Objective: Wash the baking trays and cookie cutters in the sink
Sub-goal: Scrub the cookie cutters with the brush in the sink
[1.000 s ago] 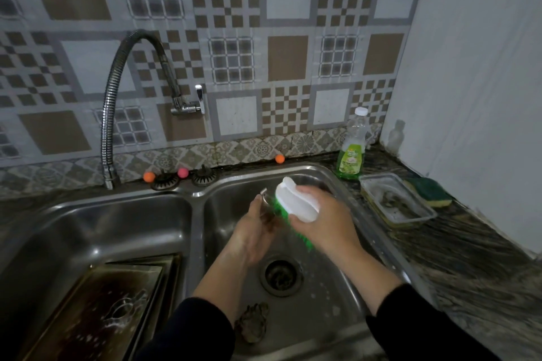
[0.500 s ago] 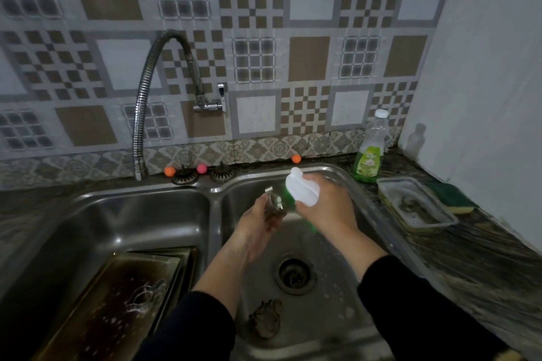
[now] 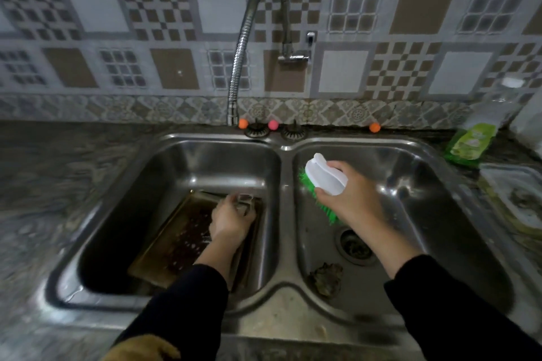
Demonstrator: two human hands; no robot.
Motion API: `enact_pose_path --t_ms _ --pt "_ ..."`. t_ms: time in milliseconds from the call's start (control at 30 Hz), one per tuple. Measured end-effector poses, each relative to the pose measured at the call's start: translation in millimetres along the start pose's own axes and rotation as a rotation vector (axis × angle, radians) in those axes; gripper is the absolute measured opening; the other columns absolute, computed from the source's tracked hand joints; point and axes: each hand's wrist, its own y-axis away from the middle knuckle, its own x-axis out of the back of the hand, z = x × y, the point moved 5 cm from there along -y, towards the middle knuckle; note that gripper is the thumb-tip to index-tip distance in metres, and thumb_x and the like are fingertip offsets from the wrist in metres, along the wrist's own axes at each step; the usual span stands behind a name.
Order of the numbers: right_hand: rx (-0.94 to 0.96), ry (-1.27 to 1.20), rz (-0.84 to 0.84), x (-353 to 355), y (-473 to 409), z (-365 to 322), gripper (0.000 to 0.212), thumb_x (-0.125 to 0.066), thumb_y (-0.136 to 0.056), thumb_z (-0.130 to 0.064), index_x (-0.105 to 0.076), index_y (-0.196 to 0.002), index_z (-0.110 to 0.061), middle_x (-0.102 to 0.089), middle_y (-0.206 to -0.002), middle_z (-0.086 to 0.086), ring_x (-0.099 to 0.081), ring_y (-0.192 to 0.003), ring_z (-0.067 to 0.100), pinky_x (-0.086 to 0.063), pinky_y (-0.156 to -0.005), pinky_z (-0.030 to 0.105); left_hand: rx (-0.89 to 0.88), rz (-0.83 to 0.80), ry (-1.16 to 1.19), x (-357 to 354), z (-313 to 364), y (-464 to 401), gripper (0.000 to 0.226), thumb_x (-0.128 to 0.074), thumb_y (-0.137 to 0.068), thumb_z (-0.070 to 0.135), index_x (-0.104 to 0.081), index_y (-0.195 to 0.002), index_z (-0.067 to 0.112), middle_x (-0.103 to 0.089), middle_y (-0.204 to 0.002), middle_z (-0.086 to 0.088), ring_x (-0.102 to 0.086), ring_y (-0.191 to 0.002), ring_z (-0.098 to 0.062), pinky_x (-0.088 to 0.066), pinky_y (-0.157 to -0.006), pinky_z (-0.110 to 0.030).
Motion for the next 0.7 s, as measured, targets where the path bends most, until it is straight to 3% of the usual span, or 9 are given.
enact_pose_path --t_ms 133,367,533,700 --pt "0.008 0.016 -0.035 -24.0 1.7 -6.9 0.056 -0.078 -0.07 -0.027 -0.058 -0.123 -0.028 -0.064 -0.115 -0.001 -0.058 -0.099 0.021 -0.042 -0.074 0.028 0.188 -0.01 -0.272 28.1 -64.0 -8.9 0.064 -0.065 -0.086 0.038 -0.039 -0.143 0.027 -0.042 -0.143 -0.002 -0.039 -0.13 -0.027 -0.036 -0.102 -0.044" --pt "-0.005 0.0 -0.059 -45.8 6.9 -10.3 0.054 -0.077 -0.072 -0.024 -0.058 -0.122 -0.028 -0.064 -0.112 -0.005 -0.051 -0.091 0.012 -0.035 -0.072 0.023 0.293 -0.094 -0.291 37.6 -105.8 -27.0 0.063 -0.066 -0.085 0.036 -0.04 -0.141 0.025 -0.046 -0.138 -0.003 -0.042 -0.127 -0.027 -0.038 -0.103 -0.049" --pt "-0.006 -0.008 -0.05 -43.2 6.7 -9.6 0.054 -0.077 -0.073 -0.025 -0.057 -0.124 -0.028 -0.062 -0.114 -0.004 -0.049 -0.091 0.011 -0.038 -0.073 0.025 0.251 -0.086 -0.304 34.9 -90.5 -27.0 0.073 -0.067 -0.085 0.038 -0.03 -0.147 0.024 -0.04 -0.145 -0.004 -0.035 -0.134 -0.027 -0.034 -0.108 -0.049" --pt "-0.039 -0.047 -0.051 -30.2 6.3 1.2 0.053 -0.076 -0.074 -0.024 -0.061 -0.124 -0.032 -0.064 -0.116 -0.006 -0.052 -0.091 0.007 -0.038 -0.075 0.019 0.041 -0.063 -0.321 22.2 -30.1 -27.0 0.066 -0.06 -0.089 0.043 -0.034 -0.145 0.021 -0.038 -0.147 -0.007 -0.032 -0.136 -0.028 -0.033 -0.107 -0.048"
